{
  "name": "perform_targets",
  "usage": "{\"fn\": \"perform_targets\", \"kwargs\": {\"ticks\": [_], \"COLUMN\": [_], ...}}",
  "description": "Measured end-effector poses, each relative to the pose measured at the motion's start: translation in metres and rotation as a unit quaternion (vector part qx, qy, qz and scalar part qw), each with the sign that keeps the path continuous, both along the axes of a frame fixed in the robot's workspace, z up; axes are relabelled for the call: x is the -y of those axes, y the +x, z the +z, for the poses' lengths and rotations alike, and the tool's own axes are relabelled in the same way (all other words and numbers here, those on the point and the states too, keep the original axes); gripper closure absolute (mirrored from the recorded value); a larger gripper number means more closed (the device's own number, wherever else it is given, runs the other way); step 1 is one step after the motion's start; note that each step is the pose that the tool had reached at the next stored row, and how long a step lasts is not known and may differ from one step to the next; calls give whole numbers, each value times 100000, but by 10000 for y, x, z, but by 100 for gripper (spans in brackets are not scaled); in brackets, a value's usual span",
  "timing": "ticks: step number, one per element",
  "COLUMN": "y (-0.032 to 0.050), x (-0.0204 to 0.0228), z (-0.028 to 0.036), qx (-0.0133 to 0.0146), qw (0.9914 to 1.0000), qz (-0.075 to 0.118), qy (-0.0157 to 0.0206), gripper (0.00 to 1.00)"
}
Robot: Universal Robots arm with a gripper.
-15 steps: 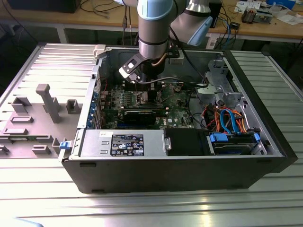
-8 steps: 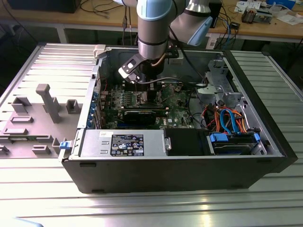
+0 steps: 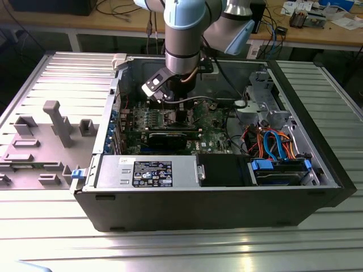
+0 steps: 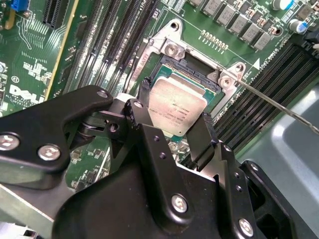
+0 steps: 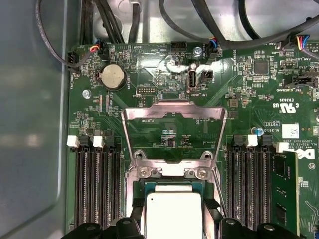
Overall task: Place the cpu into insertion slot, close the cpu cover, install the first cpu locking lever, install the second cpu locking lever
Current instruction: 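Place the cpu into insertion slot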
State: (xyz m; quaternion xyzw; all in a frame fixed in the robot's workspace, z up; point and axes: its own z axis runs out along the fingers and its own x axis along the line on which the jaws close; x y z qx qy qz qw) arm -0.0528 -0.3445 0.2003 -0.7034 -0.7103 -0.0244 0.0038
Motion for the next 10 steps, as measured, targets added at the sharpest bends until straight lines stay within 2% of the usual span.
{"fn": "perform_targets", "kwargs": {"ticks": [10], "y": [-8], "x": [0], "z": [-11], "qx": [-2], "qw": [100000], "qz": [-5], "qy": [2], "gripper": [46]}}
